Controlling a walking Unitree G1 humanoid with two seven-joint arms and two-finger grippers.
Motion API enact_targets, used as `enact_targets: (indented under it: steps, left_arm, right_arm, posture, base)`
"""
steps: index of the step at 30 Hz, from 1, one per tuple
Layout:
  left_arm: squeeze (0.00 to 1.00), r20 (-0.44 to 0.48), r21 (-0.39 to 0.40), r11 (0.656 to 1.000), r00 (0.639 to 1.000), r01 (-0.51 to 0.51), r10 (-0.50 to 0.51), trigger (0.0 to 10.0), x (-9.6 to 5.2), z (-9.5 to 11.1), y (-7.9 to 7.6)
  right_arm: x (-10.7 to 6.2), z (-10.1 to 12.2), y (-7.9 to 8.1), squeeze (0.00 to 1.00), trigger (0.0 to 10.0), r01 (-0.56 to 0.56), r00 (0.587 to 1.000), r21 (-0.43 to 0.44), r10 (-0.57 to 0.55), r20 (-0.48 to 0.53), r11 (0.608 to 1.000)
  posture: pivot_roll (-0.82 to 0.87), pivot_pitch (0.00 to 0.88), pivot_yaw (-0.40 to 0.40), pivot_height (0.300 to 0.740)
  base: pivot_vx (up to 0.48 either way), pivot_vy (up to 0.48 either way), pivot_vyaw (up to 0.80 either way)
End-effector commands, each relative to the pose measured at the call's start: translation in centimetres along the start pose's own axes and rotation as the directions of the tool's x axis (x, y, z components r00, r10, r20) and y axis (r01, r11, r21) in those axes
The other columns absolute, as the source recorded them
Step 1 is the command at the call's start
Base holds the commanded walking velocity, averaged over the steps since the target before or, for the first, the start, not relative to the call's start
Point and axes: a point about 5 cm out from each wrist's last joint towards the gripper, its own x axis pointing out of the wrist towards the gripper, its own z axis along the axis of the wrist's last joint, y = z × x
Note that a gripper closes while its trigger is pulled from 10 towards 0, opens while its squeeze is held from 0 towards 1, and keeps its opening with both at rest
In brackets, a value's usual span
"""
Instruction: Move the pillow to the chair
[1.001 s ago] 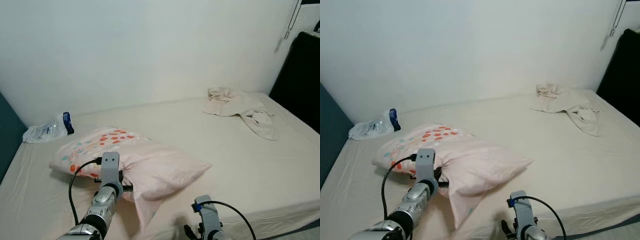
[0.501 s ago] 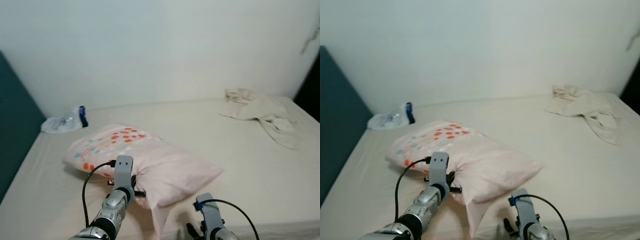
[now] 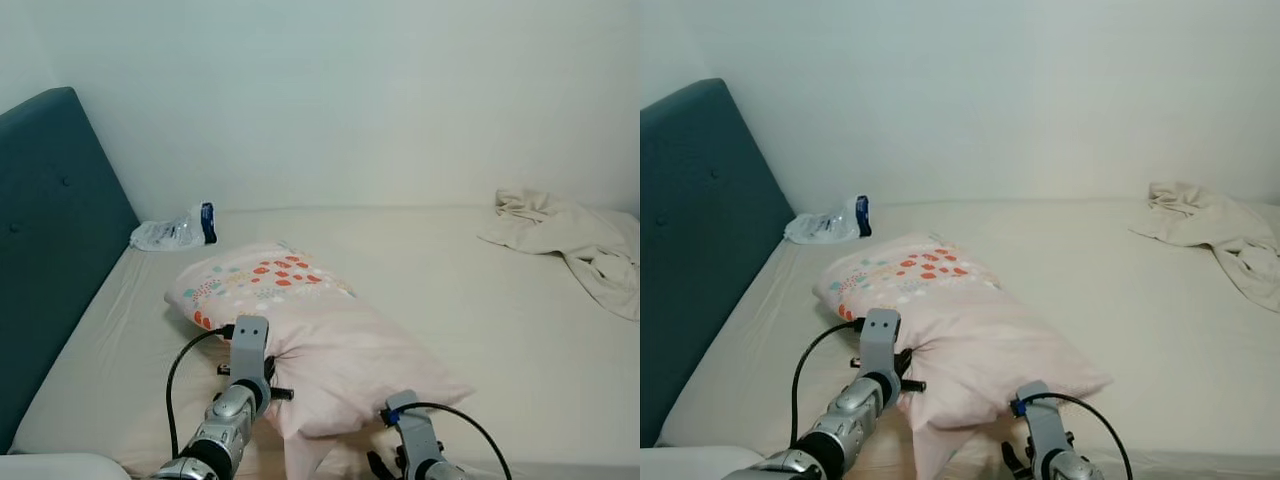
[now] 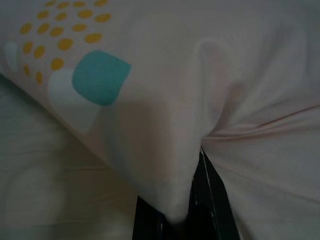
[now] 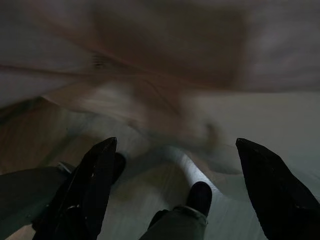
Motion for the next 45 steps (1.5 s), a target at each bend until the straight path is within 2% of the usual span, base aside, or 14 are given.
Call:
enact_targets:
  steps: [1, 7, 16, 24, 30, 43, 45]
  left_arm:
    - [0.00, -0.002, -0.002, 1.000, 1.000, -0.015, 0.015, 10.0, -0.1, 0.0, 0.5]
    - [0.00, -0.007, 0.032, 0.999, 1.000, 0.017, -0.016, 10.0, 0.0, -0.1, 0.0]
    - [0.00, 0.005, 0.009, 1.000, 1.000, 0.009, -0.009, 10.0, 0.0, 0.1, -0.1]
    - [0.00, -0.086, 0.018, 1.000, 0.996, 0.008, -0.006, 10.0, -0.6, -2.0, 0.3]
    - [0.00, -0.099, 0.008, 1.000, 0.995, -0.014, 0.015, 10.0, -0.8, -2.5, 0.6]
    - [0.00, -0.018, -0.017, 0.999, 0.999, -0.040, 0.039, 10.0, -0.1, -0.2, 1.2]
    - [0.00, 0.026, -0.023, 0.999, 0.998, -0.049, 0.050, 10.0, 0.1, 0.9, 1.4]
  right_arm:
    - [0.1, 0.1, 0.4, 0.00, 10.0, -0.013, 1.000, -0.006, 0.013, 0.007, 1.000]
    - [0.1, 0.1, 0.5, 0.00, 10.0, -0.018, 1.000, -0.012, 0.019, 0.008, 1.000]
    - [0.1, 0.1, 0.6, 0.00, 10.0, -0.026, 1.000, -0.017, 0.026, 0.008, 1.000]
    - [0.1, 0.0, 0.6, 0.00, 10.0, -0.026, 1.000, -0.017, 0.026, 0.008, 1.000]
    - [0.1, 0.1, 0.6, 0.00, 10.0, -0.028, 1.000, -0.020, 0.028, 0.010, 0.999]
    - [0.2, 0.3, 0.7, 0.00, 10.0, -0.035, 0.999, -0.037, 0.035, 0.013, 0.999]
    - [0.2, 0.3, 0.8, 0.00, 10.0, -0.036, 0.999, -0.039, 0.037, 0.014, 0.999]
  posture:
    - [-0.08, 0.000, 0.042, 0.740]
    - [-0.08, 0.000, 0.044, 0.740]
    - [-0.08, 0.000, 0.047, 0.740]
    - [-0.08, 0.000, 0.047, 0.740]
    - [-0.08, 0.000, 0.043, 0.740]
    - [-0.07, 0.000, 0.037, 0.740]
    - [-0.08, 0.000, 0.040, 0.740]
  base:
    - [0.000, 0.000, 0.72]
    - [0.000, -0.317, 0.71]
    - [0.000, -0.269, 0.71]
    - [0.000, 0.000, 0.71]
    - [0.000, 0.000, 0.71]
    - [0.000, 0.000, 0.71]
    - [0.000, 0.000, 0.72]
